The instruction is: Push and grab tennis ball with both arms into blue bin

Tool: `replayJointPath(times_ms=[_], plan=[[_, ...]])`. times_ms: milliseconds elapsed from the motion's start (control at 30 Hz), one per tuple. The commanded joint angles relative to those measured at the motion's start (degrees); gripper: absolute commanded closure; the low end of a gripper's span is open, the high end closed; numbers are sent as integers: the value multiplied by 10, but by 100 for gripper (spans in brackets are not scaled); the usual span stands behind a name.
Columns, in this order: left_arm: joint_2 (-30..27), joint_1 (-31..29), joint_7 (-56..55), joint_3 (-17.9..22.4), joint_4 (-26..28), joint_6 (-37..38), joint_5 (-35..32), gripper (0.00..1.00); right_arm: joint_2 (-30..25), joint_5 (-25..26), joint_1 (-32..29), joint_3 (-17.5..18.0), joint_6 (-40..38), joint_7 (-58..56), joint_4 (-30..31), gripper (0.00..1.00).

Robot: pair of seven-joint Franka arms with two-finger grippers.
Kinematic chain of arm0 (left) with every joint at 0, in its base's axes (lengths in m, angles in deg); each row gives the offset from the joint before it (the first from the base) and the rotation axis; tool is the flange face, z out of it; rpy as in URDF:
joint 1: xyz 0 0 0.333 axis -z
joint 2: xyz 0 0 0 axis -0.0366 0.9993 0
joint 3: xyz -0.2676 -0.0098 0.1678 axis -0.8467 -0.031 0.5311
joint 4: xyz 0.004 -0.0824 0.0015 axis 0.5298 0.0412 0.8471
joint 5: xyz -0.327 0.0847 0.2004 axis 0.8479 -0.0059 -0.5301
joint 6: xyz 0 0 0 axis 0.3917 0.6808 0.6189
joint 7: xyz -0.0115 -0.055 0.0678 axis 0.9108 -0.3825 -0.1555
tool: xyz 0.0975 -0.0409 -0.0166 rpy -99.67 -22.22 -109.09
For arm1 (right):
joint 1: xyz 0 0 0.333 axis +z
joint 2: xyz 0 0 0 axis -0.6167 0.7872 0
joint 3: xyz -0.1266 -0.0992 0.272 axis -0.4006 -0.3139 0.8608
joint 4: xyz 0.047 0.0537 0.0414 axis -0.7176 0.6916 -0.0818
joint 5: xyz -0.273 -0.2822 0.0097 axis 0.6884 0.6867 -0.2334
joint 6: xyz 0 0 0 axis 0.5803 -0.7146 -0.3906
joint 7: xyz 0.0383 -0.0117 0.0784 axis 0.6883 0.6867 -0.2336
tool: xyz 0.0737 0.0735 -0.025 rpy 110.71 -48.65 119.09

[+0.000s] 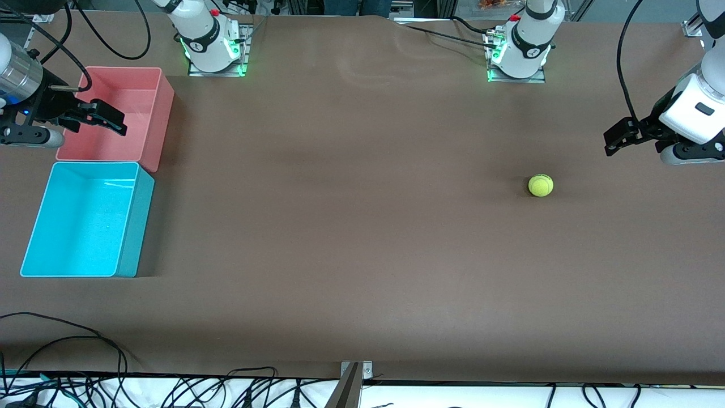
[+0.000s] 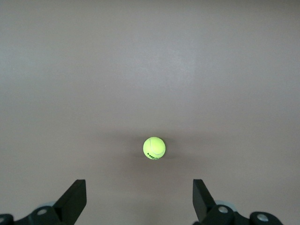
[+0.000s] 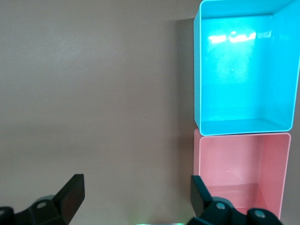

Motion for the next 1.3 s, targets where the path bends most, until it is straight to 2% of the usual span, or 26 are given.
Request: replayJointPath(times_ms=[0, 1267], plan=[[2, 0, 9, -2, -7, 3, -16, 0, 6, 3, -1, 2, -11, -4, -16, 0], [2, -1, 8, -2, -7, 3, -8, 0, 6, 3, 0, 2, -13, -4, -16, 0]])
